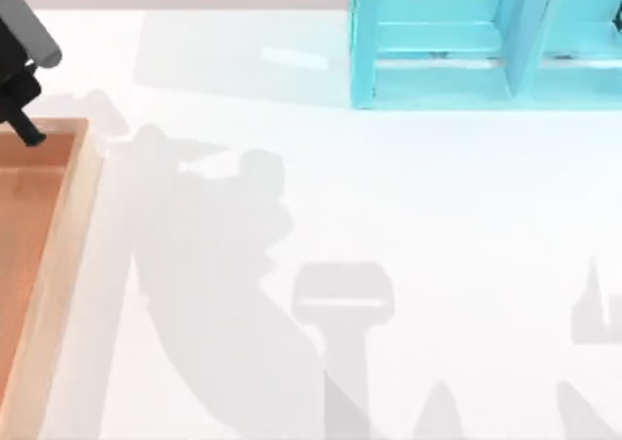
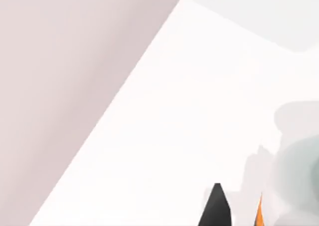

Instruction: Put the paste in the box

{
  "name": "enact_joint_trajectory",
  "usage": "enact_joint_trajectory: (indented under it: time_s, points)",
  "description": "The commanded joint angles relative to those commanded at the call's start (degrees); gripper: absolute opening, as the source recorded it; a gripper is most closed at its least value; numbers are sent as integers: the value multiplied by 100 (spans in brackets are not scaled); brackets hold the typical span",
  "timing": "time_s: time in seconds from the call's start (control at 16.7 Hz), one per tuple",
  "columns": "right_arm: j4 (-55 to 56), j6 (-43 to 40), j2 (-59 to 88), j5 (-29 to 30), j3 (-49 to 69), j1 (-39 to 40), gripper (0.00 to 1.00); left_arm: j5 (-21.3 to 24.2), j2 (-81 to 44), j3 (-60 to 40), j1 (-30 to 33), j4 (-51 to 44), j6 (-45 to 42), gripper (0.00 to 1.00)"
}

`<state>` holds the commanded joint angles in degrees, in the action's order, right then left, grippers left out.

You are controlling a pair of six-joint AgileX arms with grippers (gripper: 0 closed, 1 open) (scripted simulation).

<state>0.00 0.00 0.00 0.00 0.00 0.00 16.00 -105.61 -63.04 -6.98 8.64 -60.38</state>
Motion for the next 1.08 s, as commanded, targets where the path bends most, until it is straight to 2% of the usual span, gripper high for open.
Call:
enact_joint_trajectory:
  time_s: [0.36,0.6,0.84,1.08]
  points:
    - [0,0,0,0,0,0,100,2059,-28,-613,-1854,-2837,-3235,0]
    - [0,0,0,0,0,0,100,3325,-245,-778,-2910,-4734,-4985,0]
    - [0,0,0,0,0,0,100,4393,-562,-729,-3736,-6471,-6254,0]
    - [0,0,0,0,0,0,100,5238,-949,-575,-4331,-7921,-7079,0]
